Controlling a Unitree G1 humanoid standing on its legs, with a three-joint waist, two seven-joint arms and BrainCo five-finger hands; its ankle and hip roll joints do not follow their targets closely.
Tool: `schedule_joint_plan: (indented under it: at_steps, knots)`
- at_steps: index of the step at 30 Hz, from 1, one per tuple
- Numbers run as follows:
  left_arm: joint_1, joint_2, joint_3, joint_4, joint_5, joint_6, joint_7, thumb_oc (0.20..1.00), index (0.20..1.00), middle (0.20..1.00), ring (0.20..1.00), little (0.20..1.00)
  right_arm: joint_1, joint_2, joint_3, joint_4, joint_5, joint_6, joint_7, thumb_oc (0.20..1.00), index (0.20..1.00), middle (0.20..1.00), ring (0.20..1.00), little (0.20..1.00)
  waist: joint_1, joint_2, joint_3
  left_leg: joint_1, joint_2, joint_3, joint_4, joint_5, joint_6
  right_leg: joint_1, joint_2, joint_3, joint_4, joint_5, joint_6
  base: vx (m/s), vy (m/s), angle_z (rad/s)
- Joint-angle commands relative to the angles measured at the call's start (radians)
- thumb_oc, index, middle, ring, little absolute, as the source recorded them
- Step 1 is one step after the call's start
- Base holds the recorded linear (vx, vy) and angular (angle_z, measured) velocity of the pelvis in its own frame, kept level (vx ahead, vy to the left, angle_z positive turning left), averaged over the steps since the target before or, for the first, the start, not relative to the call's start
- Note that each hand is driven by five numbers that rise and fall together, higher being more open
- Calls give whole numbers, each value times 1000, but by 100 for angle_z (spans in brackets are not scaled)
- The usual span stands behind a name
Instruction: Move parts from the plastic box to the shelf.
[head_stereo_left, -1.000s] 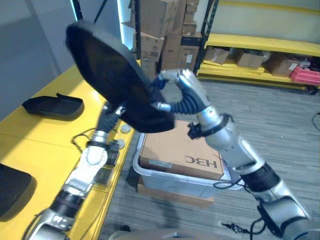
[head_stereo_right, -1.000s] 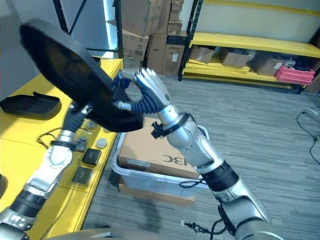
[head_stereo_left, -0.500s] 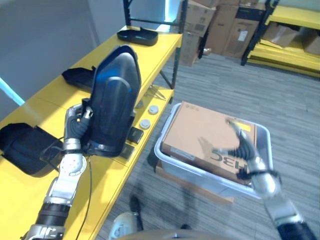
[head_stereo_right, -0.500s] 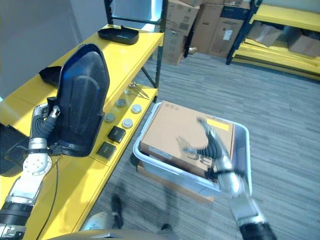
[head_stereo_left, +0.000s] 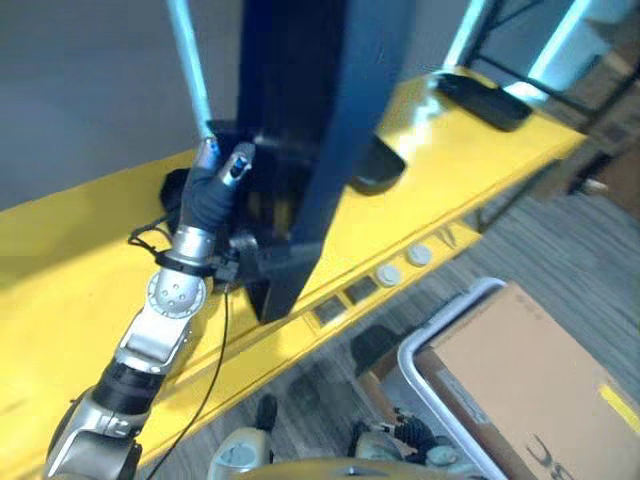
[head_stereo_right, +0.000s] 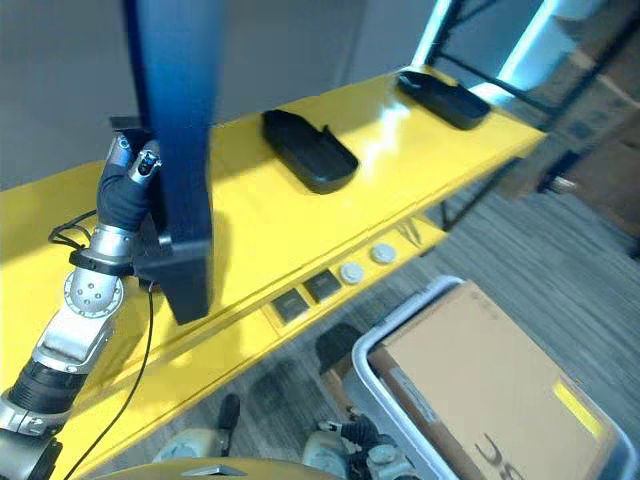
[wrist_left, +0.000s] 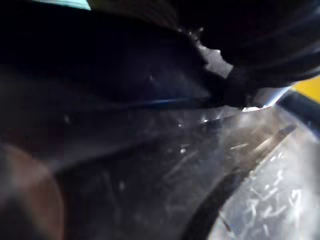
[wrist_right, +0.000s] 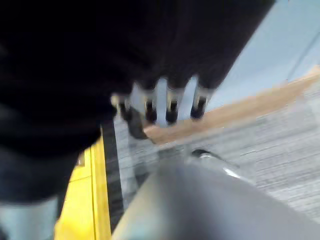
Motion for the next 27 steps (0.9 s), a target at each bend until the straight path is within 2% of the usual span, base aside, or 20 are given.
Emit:
schedule_joint_plan:
  at_steps: [1, 2, 3, 4, 6, 7, 8, 9, 10, 11, 12, 16, 17, 18, 20, 23, 24, 25, 26, 27]
  knots:
    - [23, -7, 110, -116, -88, -68, -36, 200, 200, 200, 200, 200, 58, 13, -7, 33, 72, 33, 49, 1000, 1000, 1000, 1000, 1000, -6, 26, -44, 2, 134, -3, -28, -67, -79, 153, -19, -232, -107, 19, -6, -103, -486, 211]
    - [35, -12, 121, -128, -103, -64, -42, 200, 200, 200, 200, 200, 52, 12, -20, 59, 88, 45, 66, 1000, 1000, 1000, 1000, 1000, -2, 41, -35, -21, 152, -17, -24, -37, -107, 161, -5, -270, -118, 18, -17, -165, -451, 114]
    - [52, -17, 128, -134, -112, -56, -52, 200, 200, 200, 200, 200, 49, 6, -31, 78, 97, 54, 78, 1000, 1000, 1000, 1000, 1000, 10, 49, -27, -37, 164, -9, -21, -24, -114, 166, 5, -298, -132, 17, -25, -210, -305, 125]
    - [95, -22, 150, -144, -106, -49, -61, 200, 200, 200, 200, 200, 34, -17, -48, 98, 98, 58, 82, 1000, 1000, 1000, 1000, 1000, 9, 59, -8, -53, 196, 59, -12, -3, -120, 190, 22, -352, -167, 18, -36, -238, -226, 115]
    - [127, -22, 163, -149, -103, -36, -73, 200, 200, 200, 200, 200, 23, -43, -71, 114, 90, 65, 68, 1000, 1000, 1000, 1000, 1000, 2, 60, -1, -64, 247, 236, 1, 15, -110, 205, 27, -411, -210, 33, -40, -255, -130, 89]
    - [157, -15, 187, -163, -95, -30, -80, 200, 200, 200, 200, 200, 27, -53, -85, 126, 82, 73, 71, 1000, 1000, 1000, 1000, 1000, 5, 54, -6, -56, 295, 383, 28, 19, -114, 219, 27, -459, -242, 50, -43, -281, -91, 64]
    - [193, -9, 218, -172, -105, -30, -81, 200, 200, 200, 200, 200, 38, -47, -73, 129, 75, 77, 86, 1000, 1000, 1000, 1000, 1000, 23, 45, -9, -42, 303, 389, 80, -19, -117, 224, 24, -488, -252, 63, -51, -253, -81, 78]
    - [215, -8, 235, -173, -104, -29, -75, 200, 200, 200, 200, 200, 41, -44, -57, 127, 62, 77, 92, 1000, 1000, 1000, 1000, 1000, 33, 37, -9, -34, 295, 360, 118, -51, -116, 225, 18, -498, -255, 69, -58, -182, -44, 82]
    - [239, -7, 252, -176, -105, -28, -71, 200, 200, 200, 200, 200, 44, -40, -34, 116, 46, 72, 94, 1000, 1000, 1000, 1000, 1000, 40, 24, -10, -28, 280, 323, 169, -101, -114, 224, 9, -512, -257, 75, -62, -146, 17, 93]
    - [263, -13, 271, -178, -114, -36, -62, 200, 200, 200, 200, 200, 27, -33, -8, 102, 17, 74, 84, 1000, 1000, 1000, 1000, 1000, 51, 8, -23, 25, 287, 288, 249, -174, -118, 220, -3, -553, -265, 78, -64, -97, 23, 74]
    - [265, -13, 272, -179, -114, -35, -62, 200, 200, 200, 200, 200, 27, -33, -8, 103, 17, 74, 83, 1000, 1000, 1000, 1000, 1000, 48, 10, -22, 25, 290, 285, 255, -180, -119, 224, 0, -555, -266, 76, -64, -78, 63, 66]
    - [288, -21, 277, -184, -130, -38, -65, 200, 200, 200, 200, 200, 9, -27, -26, 98, 42, 75, 80, 1000, 1000, 1000, 1000, 1000, 36, 12, -51, 89, 313, 344, 240, -214, -129, 222, -11, -616, -291, 107, -50, -26, 189, 94]
    - [300, -19, 276, -184, -131, -32, -61, 200, 200, 200, 200, 200, -1, -17, -36, 95, 60, 74, 71, 1000, 1000, 1000, 1000, 1000, 30, 26, -78, 143, 316, 378, 151, -229, -137, 219, -20, -648, -296, 126, -36, -4, 475, 130]
    - [311, -13, 279, -187, -123, -20, -61, 200, 200, 200, 200, 200, -6, -9, -49, 87, 70, 73, 62, 1000, 1000, 1000, 1000, 1000, 29, 41, -98, 173, 303, 384, 32, -205, -139, 214, -43, -672, -292, 153, -14, -19, 624, 129]
    - [310, 0, 290, -192, -115, -17, -58, 200, 200, 200, 200, 200, -16, -5, -70, 77, 86, 73, 55, 1000, 1000, 1000, 1000, 1000, 31, 47, -108, 186, 274, 362, -23, -195, -136, 214, -79, -687, -284, 182, 10, 14, 506, 66]
    - [328, 13, 310, -205, -105, -20, -52, 200, 200, 200, 200, 200, -24, -1, -103, 41, 98, 60, 29, 1000, 1000, 1000, 1000, 1000, 33, 50, -107, 186, 206, 322, -24, -227, -94, 216, -152, -686, -238, 203, 43, 18, 391, 35]
    - [329, 13, 310, -207, -104, -19, -52, 200, 200, 200, 200, 200, -23, 0, -103, 38, 97, 61, 28, 1000, 1000, 1000, 1000, 1000, 33, 47, -106, 186, 201, 322, -24, -227, -90, 214, -159, -686, -232, 202, 47, 11, 336, 20]
    - [330, 17, 316, -213, -95, -18, -46, 200, 200, 200, 200, 200, -23, -3, -117, 21, 93, 59, 12, 1000, 1000, 1000, 1000, 1000, 30, 44, -106, 189, 169, 315, -25, -241, -70, 208, -202, -681, -196, 217, 68, 66, 520, 17]
    - [327, 29, 321, -216, -70, -23, -32, 200, 200, 200, 200, 200, -28, -11, -126, 1, 78, 59, -5, 1000, 1000, 1000, 1000, 1000, 21, 44, -93, 203, 111, 291, -32, -267, -36, 177, -287, -661, -102, 317, 104, 72, 677, 14]
    - [328, 33, 324, -214, -62, -25, -31, 200, 200, 200, 200, 200, -32, -9, -123, -3, 65, 61, -4, 1000, 1000, 1000, 1000, 1000, 18, 44, -85, 207, 85, 286, -32, -275, -14, 156, -325, -647, -53, 344, 112, 53, 621, 11]
